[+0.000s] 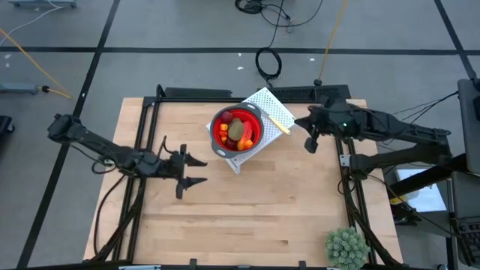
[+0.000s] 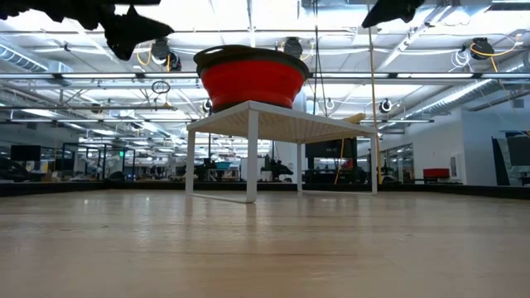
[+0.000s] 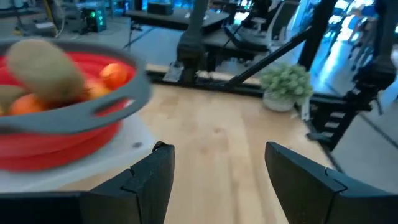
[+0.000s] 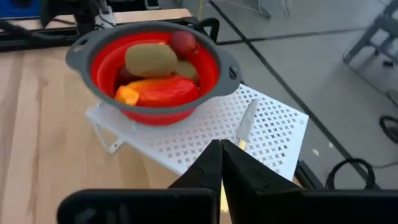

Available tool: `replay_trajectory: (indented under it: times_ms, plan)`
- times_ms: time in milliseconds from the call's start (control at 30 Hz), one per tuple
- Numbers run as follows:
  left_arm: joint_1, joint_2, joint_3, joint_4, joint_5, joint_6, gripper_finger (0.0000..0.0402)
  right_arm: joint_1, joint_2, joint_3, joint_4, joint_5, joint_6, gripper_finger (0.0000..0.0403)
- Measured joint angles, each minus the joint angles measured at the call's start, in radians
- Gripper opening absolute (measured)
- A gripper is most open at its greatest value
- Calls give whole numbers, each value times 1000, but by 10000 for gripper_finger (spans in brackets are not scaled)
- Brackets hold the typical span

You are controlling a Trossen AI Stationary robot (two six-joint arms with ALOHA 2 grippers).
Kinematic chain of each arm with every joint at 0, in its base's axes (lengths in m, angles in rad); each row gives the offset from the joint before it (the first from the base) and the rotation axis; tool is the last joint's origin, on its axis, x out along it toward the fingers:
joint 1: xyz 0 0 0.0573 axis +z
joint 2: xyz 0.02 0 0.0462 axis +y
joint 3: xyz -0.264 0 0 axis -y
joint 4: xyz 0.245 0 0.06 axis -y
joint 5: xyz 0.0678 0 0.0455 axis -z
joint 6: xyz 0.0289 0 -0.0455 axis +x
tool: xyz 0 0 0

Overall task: Pick & Place Fruit
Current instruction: Return to Home Position

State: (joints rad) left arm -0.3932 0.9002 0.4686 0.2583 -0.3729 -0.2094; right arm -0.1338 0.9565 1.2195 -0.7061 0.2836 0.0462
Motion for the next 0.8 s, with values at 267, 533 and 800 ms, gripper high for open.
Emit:
replay_trajectory:
  times_ms: [267, 533, 800]
  plan:
    - [124, -165, 0, -182, 160, 59, 251, 8, -162, -180, 52, -187, -17, 1]
    - [189, -269, 0, -324, 200, 89, 251, 8, -301, -320, 144, -184, 30, 1]
    - [193, -364, -92, -227, 219, 132, 251, 8, -423, -474, 296, -184, 5, 1]
